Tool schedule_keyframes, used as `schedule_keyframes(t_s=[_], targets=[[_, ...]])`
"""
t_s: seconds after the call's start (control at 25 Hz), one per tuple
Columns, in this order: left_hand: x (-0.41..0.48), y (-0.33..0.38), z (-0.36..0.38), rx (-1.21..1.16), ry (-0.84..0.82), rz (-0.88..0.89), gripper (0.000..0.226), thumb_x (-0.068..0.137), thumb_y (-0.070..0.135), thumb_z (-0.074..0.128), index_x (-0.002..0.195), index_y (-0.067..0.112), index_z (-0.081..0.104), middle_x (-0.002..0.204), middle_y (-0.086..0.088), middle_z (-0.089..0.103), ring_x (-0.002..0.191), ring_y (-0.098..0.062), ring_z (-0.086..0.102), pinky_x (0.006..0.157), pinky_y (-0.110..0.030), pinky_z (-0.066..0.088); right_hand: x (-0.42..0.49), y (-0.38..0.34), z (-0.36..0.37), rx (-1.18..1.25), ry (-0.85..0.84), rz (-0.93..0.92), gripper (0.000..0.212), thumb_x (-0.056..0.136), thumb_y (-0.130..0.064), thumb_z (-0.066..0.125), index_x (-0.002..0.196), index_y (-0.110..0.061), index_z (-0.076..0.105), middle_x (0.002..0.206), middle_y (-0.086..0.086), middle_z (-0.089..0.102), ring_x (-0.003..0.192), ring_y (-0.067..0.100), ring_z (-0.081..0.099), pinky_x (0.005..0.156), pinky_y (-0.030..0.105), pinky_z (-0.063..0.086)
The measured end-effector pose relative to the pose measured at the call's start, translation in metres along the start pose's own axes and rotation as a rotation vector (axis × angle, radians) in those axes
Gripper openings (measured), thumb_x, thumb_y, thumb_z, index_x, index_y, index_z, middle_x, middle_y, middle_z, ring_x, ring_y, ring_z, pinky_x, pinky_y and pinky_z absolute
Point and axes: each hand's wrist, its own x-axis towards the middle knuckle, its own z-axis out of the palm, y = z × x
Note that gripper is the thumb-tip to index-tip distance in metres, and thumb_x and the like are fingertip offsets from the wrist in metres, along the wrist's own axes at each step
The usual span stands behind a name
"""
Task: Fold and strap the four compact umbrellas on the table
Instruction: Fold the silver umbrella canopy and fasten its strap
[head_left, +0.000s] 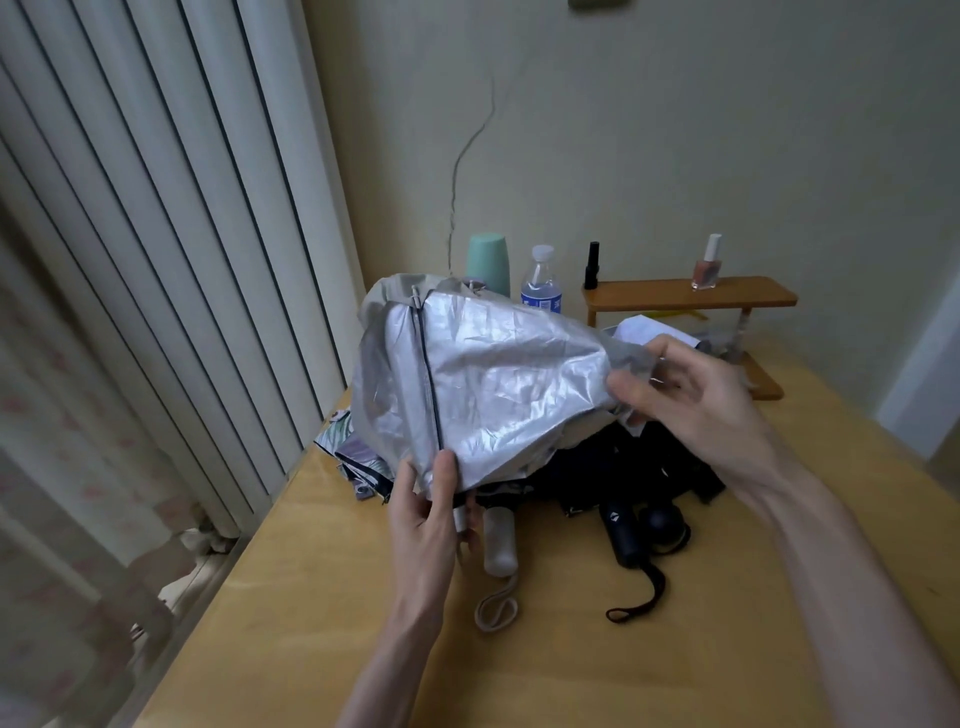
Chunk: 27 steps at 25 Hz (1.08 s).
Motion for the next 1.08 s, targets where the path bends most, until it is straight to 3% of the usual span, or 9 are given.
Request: schedule_keyframes(t_s=[0.12, 0.24, 0.36, 0.48, 0.6, 0.72, 0.88, 1.0, 1.08], targets=[[0.001, -0.003, 0.0, 0.027, 0.013, 0.024, 0.043, 0.097, 0.038, 0.062, 0.105, 0.0, 0.046, 0.071, -0.01, 0.062, 0.056, -0.023, 0.061, 0.043, -0.035, 0.047, -0.002, -0.003, -0.007, -0.101, -0.127, -0.017, 0.019, 0.078, -0.03, 0.085, 0.087, -0.016, 0.077, 0.095, -0.006, 0.08, 0.094, 0.011, 0.076, 0.082, 0.019, 0.055], [0.004, -0.007, -0.002, 0.069, 0.016, 0.091, 0.04, 0.101, 0.035, 0.061, 0.097, 0.0, 0.041, 0.065, -0.016, 0.048, 0.051, -0.03, 0.047, 0.04, -0.035, 0.041, -0.004, -0.004, -0.019, -0.11, -0.172, -0.031, 0.018, 0.082, -0.025, 0.081, 0.073, -0.01, 0.077, 0.084, 0.006, 0.079, 0.079, 0.016, 0.075, 0.071, 0.02, 0.054], [0.012, -0.011, -0.009, 0.128, 0.041, 0.134, 0.03, 0.105, 0.032, 0.058, 0.092, 0.008, 0.044, 0.06, -0.01, 0.042, 0.05, -0.03, 0.041, 0.041, -0.038, 0.036, -0.009, -0.006, -0.029, 0.008, -0.195, -0.014, 0.034, 0.089, -0.036, 0.068, 0.073, -0.006, 0.072, 0.083, 0.006, 0.073, 0.078, 0.016, 0.068, 0.07, 0.025, 0.056], [0.012, -0.01, -0.013, 0.155, 0.043, 0.167, 0.025, 0.107, 0.031, 0.056, 0.095, 0.012, 0.047, 0.057, -0.015, 0.04, 0.047, -0.028, 0.039, 0.042, -0.041, 0.033, -0.011, -0.007, -0.029, -0.016, -0.22, -0.001, 0.037, 0.09, -0.052, 0.07, 0.076, -0.019, 0.078, 0.081, 0.002, 0.072, 0.08, 0.014, 0.067, 0.078, 0.028, 0.056], [0.009, -0.007, -0.011, 0.143, 0.041, 0.179, 0.022, 0.104, 0.035, 0.058, 0.113, 0.016, 0.053, 0.061, -0.008, 0.046, 0.049, -0.023, 0.042, 0.042, -0.035, 0.037, -0.008, -0.008, -0.025, -0.231, -0.233, 0.047, 0.042, 0.073, -0.053, 0.089, 0.1, -0.022, 0.079, 0.102, -0.005, 0.079, 0.101, 0.009, 0.074, 0.092, 0.026, 0.056], [0.007, -0.007, -0.011, 0.118, 0.043, 0.159, 0.046, 0.1, 0.036, 0.063, 0.141, 0.021, 0.046, 0.069, -0.001, 0.055, 0.053, -0.022, 0.047, 0.046, -0.032, 0.043, -0.007, -0.005, -0.02, -0.374, -0.254, 0.084, 0.032, 0.074, -0.04, 0.089, 0.099, -0.021, 0.082, 0.1, -0.005, 0.081, 0.094, 0.01, 0.076, 0.084, 0.026, 0.059], [0.005, -0.007, -0.011, 0.121, 0.068, 0.147, 0.067, 0.098, 0.037, 0.066, 0.154, 0.032, 0.029, 0.079, -0.013, 0.058, 0.055, -0.024, 0.048, 0.047, -0.031, 0.044, -0.002, 0.006, -0.02, -0.135, -0.061, 0.005, 0.02, 0.082, -0.017, 0.08, 0.091, 0.0, 0.074, 0.082, 0.004, 0.077, 0.067, 0.011, 0.069, 0.067, 0.023, 0.056], [0.005, -0.007, -0.011, 0.151, 0.068, 0.161, 0.07, 0.098, 0.043, 0.064, 0.156, 0.037, 0.025, 0.088, -0.019, 0.061, 0.056, -0.022, 0.05, 0.048, -0.031, 0.046, 0.0, 0.012, -0.022, -0.05, -0.078, 0.022, 0.022, 0.085, -0.014, 0.078, 0.099, 0.001, 0.071, 0.091, 0.003, 0.078, 0.079, 0.016, 0.073, 0.075, 0.026, 0.06], [0.005, -0.008, -0.011, 0.163, 0.066, 0.175, 0.071, 0.099, 0.043, 0.062, 0.159, 0.034, 0.025, 0.078, -0.013, 0.058, 0.054, -0.021, 0.049, 0.046, -0.03, 0.046, -0.002, 0.011, -0.02, -0.154, -0.192, 0.066, 0.023, 0.083, -0.019, 0.084, 0.095, -0.003, 0.073, 0.092, 0.002, 0.079, 0.083, 0.013, 0.074, 0.079, 0.025, 0.06]])
